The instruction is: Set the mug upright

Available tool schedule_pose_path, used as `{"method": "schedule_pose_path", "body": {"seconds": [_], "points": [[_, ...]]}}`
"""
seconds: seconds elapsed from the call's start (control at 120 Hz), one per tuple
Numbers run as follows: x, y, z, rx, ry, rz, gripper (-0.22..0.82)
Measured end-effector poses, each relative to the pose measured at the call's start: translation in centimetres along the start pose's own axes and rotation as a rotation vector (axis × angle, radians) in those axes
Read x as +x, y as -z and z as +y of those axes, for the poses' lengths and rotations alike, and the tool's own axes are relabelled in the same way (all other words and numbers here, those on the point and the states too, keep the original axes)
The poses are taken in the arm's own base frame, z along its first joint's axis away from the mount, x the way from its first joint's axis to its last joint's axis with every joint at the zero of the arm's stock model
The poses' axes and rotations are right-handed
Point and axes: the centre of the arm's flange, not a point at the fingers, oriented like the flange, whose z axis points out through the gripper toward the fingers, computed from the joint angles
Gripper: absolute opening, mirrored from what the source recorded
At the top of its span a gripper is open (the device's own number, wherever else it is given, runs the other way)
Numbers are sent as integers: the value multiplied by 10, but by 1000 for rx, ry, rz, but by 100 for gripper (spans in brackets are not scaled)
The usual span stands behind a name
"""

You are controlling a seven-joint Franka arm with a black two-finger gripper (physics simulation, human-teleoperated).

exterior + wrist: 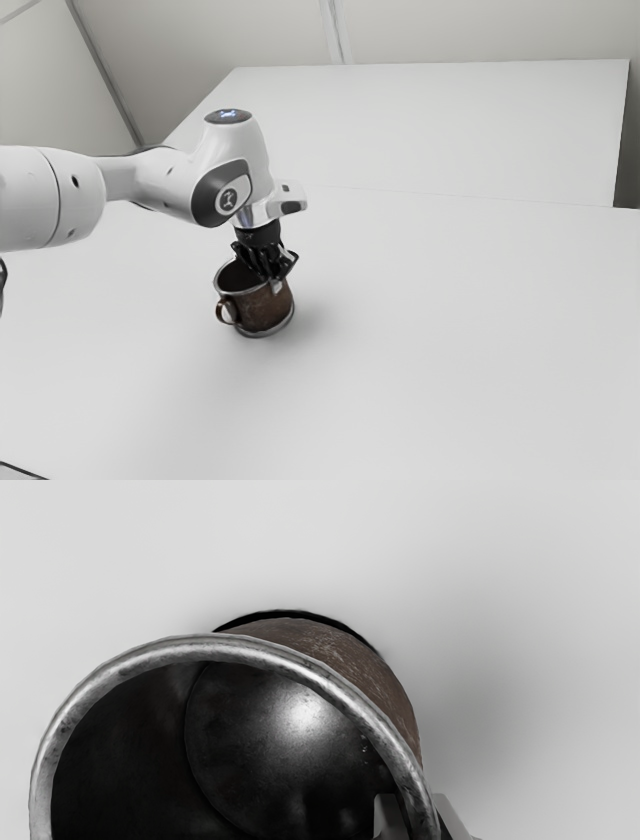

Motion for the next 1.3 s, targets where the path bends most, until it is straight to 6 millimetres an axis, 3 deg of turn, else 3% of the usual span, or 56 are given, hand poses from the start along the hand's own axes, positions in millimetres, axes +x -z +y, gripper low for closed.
{"method": "schedule_pose_path", "body": {"seconds": [0.108,0.3,0.433,0.6,0.683,0.775,0.842,0.908,1.033,1.117,1.217,1.3], "points": [[0,-1,0,-3,3,-2,1],[-1,4,-1,-13,16,5,33],[-5,24,-2,-26,28,35,45],[-7,56,6,-30,18,67,52],[1,76,8,-31,13,92,54],[26,103,5,-30,15,129,55],[46,133,-6,-26,24,164,56],[54,162,-28,-23,43,200,57],[56,227,-44,-11,30,255,58],[59,238,-44,-7,-1,229,58],[39,264,-53,-3,-15,229,58],[34,266,-59,-1,-26,207,58]]}}
